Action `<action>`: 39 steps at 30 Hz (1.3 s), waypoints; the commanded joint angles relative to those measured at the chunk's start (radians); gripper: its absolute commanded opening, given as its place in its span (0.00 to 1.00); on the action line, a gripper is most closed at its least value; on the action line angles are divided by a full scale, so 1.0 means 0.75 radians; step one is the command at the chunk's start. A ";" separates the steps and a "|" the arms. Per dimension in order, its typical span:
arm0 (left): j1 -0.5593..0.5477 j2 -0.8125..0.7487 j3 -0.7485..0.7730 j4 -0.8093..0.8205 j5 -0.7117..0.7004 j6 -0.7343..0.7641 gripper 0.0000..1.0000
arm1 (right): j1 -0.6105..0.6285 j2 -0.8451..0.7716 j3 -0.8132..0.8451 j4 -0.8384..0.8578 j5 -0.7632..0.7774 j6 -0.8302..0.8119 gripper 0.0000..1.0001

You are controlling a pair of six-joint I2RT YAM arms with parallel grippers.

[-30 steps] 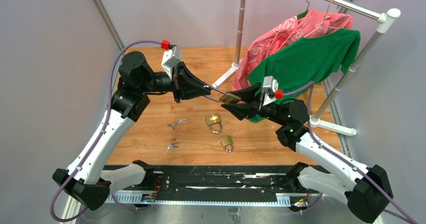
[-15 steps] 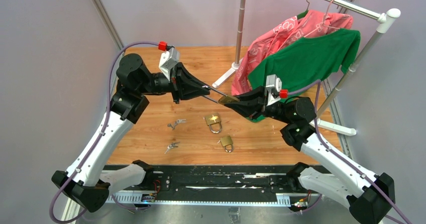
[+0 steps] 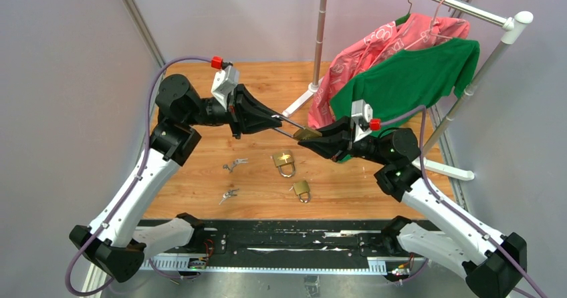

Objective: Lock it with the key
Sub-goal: Lock the lock.

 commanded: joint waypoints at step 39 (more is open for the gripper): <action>-0.191 -0.024 -0.220 0.167 -0.088 0.052 0.00 | -0.037 -0.013 0.153 0.159 0.051 -0.107 0.00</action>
